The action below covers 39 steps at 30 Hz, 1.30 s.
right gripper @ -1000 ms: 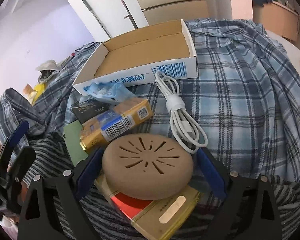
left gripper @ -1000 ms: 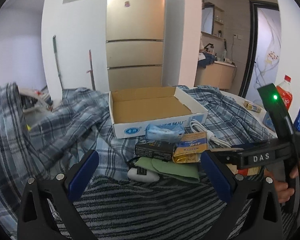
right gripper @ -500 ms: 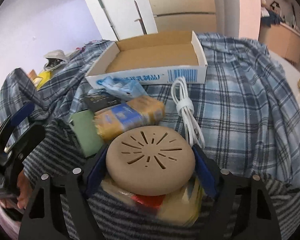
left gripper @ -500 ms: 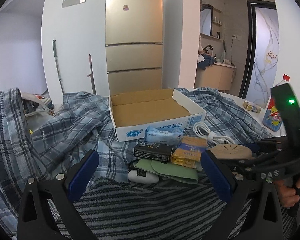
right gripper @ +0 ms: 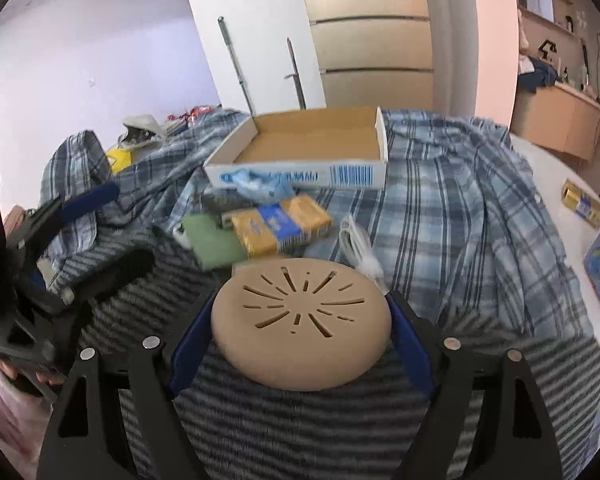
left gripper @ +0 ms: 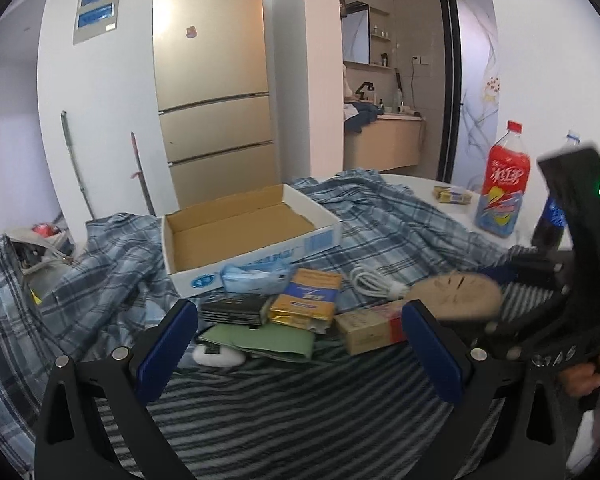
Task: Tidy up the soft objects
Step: 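Grasp the red-and-gold cigarette pack with the left gripper while the right holds the puck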
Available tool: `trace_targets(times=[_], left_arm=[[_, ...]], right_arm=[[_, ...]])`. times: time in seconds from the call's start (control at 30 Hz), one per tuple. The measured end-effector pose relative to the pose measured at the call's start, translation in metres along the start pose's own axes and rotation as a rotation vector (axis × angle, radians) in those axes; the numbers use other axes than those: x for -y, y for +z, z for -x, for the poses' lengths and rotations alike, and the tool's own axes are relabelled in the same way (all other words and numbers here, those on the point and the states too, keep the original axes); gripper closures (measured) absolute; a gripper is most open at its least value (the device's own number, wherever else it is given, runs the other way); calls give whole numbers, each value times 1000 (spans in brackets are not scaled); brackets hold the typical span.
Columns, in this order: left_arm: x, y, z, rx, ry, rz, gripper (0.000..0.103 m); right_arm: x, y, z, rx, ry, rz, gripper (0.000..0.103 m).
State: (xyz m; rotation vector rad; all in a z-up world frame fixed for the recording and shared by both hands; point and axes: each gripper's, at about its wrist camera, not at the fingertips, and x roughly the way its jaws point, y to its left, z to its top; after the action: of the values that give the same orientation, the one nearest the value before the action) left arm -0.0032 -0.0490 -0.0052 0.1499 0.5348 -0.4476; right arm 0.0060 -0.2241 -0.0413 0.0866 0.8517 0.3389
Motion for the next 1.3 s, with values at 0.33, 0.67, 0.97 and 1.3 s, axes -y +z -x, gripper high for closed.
trace_targets(times=[0.33,0.67,0.97,1.3], left_arm=[[14,6,-12,-74,-90,19,0],[52,10,-62,-226,-79,43,0],[67,4,-98,-332,-81,99,0],[71,-6,-112,-388,-67,93,0]], right_arm=[[27,-20,50,165,-170,-86,21],[46,-21,77,346,-466,-117,21],[50,-28,62,379,-563,-124,21],[50,-31,58,363,-543,-114,21]])
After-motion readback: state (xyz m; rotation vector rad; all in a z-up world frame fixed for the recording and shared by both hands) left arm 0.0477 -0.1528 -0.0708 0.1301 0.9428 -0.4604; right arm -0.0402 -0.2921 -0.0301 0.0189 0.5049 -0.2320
